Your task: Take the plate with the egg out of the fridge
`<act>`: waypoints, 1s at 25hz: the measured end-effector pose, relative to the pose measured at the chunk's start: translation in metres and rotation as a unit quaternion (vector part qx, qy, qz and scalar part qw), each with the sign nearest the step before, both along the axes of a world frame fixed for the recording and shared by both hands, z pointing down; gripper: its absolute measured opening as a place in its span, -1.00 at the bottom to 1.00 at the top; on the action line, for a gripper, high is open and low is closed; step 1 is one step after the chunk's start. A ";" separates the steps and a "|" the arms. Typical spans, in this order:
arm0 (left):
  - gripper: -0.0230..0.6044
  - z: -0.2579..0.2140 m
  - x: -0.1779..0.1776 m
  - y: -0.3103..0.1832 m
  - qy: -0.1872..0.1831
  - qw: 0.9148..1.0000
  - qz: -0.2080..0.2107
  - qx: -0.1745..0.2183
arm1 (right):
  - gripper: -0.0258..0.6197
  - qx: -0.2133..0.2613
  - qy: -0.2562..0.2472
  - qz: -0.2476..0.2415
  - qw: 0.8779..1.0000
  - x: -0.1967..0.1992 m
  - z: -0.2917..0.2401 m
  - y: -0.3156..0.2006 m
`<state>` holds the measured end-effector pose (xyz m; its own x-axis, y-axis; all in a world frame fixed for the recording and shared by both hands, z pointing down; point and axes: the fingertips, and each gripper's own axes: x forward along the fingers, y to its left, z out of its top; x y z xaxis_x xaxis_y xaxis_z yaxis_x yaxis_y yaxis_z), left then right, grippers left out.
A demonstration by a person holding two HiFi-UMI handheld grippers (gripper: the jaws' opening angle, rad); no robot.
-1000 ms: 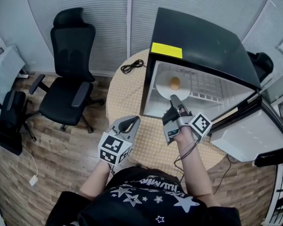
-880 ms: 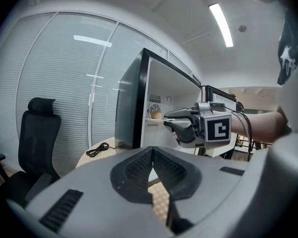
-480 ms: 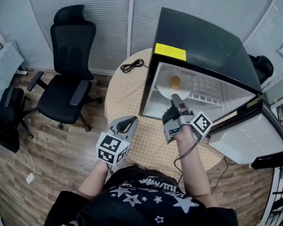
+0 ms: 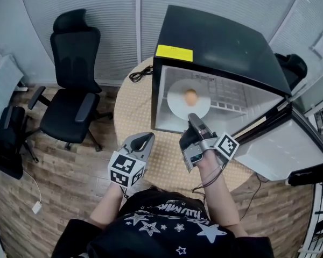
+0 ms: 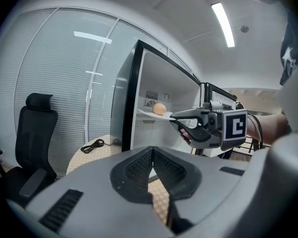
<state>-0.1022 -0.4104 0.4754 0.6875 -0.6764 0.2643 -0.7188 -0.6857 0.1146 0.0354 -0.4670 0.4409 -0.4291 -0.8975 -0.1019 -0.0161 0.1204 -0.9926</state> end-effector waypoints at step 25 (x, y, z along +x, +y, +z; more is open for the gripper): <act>-0.90 -0.012 0.089 0.088 -0.008 0.998 -0.063 0.020 | -0.79 0.021 0.041 -0.119 0.992 0.051 0.004 0.133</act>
<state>-0.0135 -0.3228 0.4632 0.5920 -0.7675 0.2458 -0.8013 -0.5932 0.0776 0.0865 -0.3344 0.4452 -0.6372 -0.7651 -0.0932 -0.0628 0.1721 -0.9831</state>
